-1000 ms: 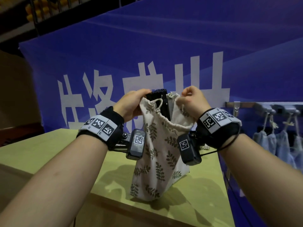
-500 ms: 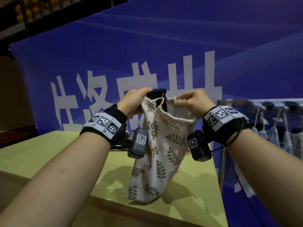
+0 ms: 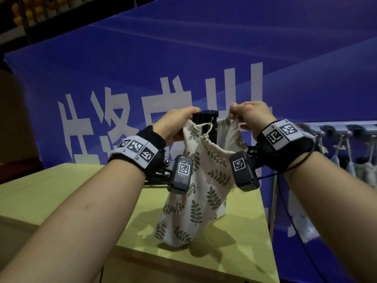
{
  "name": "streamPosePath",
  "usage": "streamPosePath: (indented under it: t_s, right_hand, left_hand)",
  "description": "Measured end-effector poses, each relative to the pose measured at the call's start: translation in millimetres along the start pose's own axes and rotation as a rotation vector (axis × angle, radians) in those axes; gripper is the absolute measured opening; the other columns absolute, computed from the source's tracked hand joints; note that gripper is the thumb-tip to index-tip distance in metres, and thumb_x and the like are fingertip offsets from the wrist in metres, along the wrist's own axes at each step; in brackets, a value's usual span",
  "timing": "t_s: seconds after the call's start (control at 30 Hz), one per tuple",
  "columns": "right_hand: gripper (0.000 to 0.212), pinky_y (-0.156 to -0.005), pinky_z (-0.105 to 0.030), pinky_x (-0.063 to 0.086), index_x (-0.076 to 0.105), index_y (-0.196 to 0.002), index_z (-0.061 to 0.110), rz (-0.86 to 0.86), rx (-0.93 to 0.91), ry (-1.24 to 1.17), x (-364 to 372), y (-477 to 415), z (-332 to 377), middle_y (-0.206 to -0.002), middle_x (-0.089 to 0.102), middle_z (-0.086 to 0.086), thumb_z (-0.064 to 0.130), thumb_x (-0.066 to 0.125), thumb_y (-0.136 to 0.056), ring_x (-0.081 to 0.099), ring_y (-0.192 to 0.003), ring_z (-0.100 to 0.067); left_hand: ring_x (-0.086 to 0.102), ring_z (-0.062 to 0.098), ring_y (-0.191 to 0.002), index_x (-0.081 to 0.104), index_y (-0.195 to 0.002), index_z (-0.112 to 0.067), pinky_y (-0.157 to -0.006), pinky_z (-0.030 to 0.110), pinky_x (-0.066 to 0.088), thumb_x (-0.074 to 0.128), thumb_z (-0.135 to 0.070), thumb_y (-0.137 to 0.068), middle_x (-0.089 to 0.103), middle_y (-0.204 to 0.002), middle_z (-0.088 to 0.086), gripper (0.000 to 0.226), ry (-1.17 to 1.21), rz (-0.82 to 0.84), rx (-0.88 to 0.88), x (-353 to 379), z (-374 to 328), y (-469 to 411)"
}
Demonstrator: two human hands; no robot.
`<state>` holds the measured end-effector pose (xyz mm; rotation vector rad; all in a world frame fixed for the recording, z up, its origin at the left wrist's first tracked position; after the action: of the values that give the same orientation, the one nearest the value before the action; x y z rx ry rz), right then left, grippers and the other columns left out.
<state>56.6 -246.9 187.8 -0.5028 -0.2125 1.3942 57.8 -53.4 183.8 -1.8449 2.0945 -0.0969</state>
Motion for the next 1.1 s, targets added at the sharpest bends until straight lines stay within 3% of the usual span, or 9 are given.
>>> streamPosePath:
  t_s: [0.23, 0.37, 0.43, 0.5, 0.67, 0.77, 0.9, 1.0, 1.1]
  right_hand:
    - [0.021, -0.068, -0.028, 0.04, 0.058, -0.078, 0.015, 0.006, 0.019, -0.241, -2.0, 9.3, 22.6, -0.068, 0.062, 0.002, 0.019, 0.05, -0.097, 0.052, -0.066, -0.012]
    - [0.019, -0.067, -0.027, 0.043, 0.057, -0.08, 0.011, 0.045, -0.084, -0.126, 0.7, 15.5, 24.8, -0.065, 0.062, 0.0, 0.01, 0.047, -0.096, 0.054, -0.062, -0.012]
    - [0.007, -0.07, -0.032, 0.046, 0.051, -0.099, 0.008, 0.09, -0.097, -0.108, 2.8, 16.4, 22.0, -0.062, 0.06, -0.002, 0.004, 0.048, -0.094, 0.055, -0.059, -0.015]
    - [0.024, -0.067, -0.034, 0.047, 0.041, -0.114, 0.012, 0.124, -0.091, -0.111, 0.6, 18.1, 20.7, -0.064, 0.058, -0.004, 0.0, 0.045, -0.094, 0.055, -0.056, -0.017]
    - [0.024, -0.047, -0.015, 0.038, 0.06, -0.076, 0.012, 0.159, -0.177, 0.11, -3.8, 27.1, 25.7, -0.069, 0.062, -0.006, -0.007, 0.048, -0.085, 0.051, -0.05, -0.008]
    - [0.009, -0.05, -0.015, 0.039, 0.065, -0.072, 0.009, 0.135, -0.168, 0.185, -5.7, 29.6, 20.3, -0.066, 0.062, 0.0, 0.006, 0.064, -0.08, 0.052, -0.053, -0.005]
    - [0.025, -0.053, -0.019, 0.041, 0.059, -0.069, 0.011, 0.172, -0.18, 0.338, -1.5, 29.2, 19.2, -0.061, 0.057, 0.0, 0.027, 0.077, -0.075, 0.052, -0.054, -0.009]
    - [0.025, -0.043, -0.01, 0.04, 0.055, -0.062, 0.013, 0.199, -0.172, 0.433, -2.2, 29.2, 24.5, -0.057, 0.056, 0.001, 0.013, 0.074, -0.077, 0.051, -0.05, -0.006]
    - [0.026, -0.04, -0.01, 0.037, 0.051, -0.063, 0.013, 0.176, -0.146, 0.233, -11.0, 28.9, 29.8, -0.062, 0.056, -0.003, 0.001, 0.066, -0.081, 0.052, -0.049, -0.006]
  left_hand:
    - [0.063, 0.014, -0.064, 0.066, -0.097, -0.014, -0.055, 0.023, 0.052, 0.057, -0.033, -0.093, 0.067, -0.078, 0.003, 0.021, -0.034, 0.049, -0.048, 10.8, -4.3, -0.7]
    - [0.06, 0.012, -0.058, 0.063, -0.093, -0.013, -0.056, 0.022, 0.052, 0.057, -0.034, -0.093, 0.062, -0.073, 0.002, 0.022, -0.062, 0.036, -0.06, 13.7, -6.9, -0.2]
    - [0.061, 0.012, -0.059, 0.063, -0.097, -0.013, -0.06, 0.024, 0.053, 0.058, -0.033, -0.093, 0.063, -0.072, 0.001, 0.021, -0.058, 0.027, -0.065, 15.1, -7.8, -0.6]
    - [0.062, 0.011, -0.057, 0.063, -0.096, -0.013, -0.061, 0.025, 0.054, 0.058, -0.032, -0.093, 0.064, -0.069, 0.0, 0.02, -0.056, 0.008, -0.071, 16.8, -8.1, -1.3]
    - [0.062, 0.011, -0.054, 0.062, -0.091, -0.013, -0.062, 0.026, 0.055, 0.058, -0.029, -0.093, 0.064, -0.062, -0.002, 0.017, -0.044, -0.024, -0.075, 19.6, -8.2, -1.2]
    - [0.057, 0.01, -0.049, 0.061, -0.092, -0.012, -0.057, 0.025, 0.053, 0.058, -0.028, -0.092, 0.06, -0.059, -0.001, 0.016, -0.038, -0.032, -0.073, 21.8, -8.3, -3.1]
    - [0.061, 0.014, -0.062, 0.066, -0.098, -0.011, -0.06, 0.026, 0.054, 0.059, -0.027, -0.089, 0.064, -0.068, 0.001, 0.019, -0.084, -0.032, -0.064, 24.5, -10.4, -6.2]
    - [0.064, 0.013, -0.065, 0.067, -0.098, -0.012, -0.063, 0.027, 0.055, 0.061, -0.03, -0.089, 0.067, -0.071, 0.001, 0.02, -0.11, -0.032, -0.071, 24.9, -10.1, -7.6]
    - [0.044, 0.01, -0.052, 0.06, -0.08, -0.019, -0.052, 0.023, 0.037, 0.061, -0.033, -0.089, 0.05, -0.058, -0.004, 0.016, -0.163, -0.019, -0.077, 23.0, -11.5, -3.5]
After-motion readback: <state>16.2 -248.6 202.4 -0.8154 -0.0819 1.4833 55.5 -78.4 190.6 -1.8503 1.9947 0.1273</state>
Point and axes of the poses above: each hand's wrist, its own y-axis away from the middle knuckle, its own x-axis out of the palm, z = x × y, the point moved 4 cm from there along -y, towards the middle knuckle
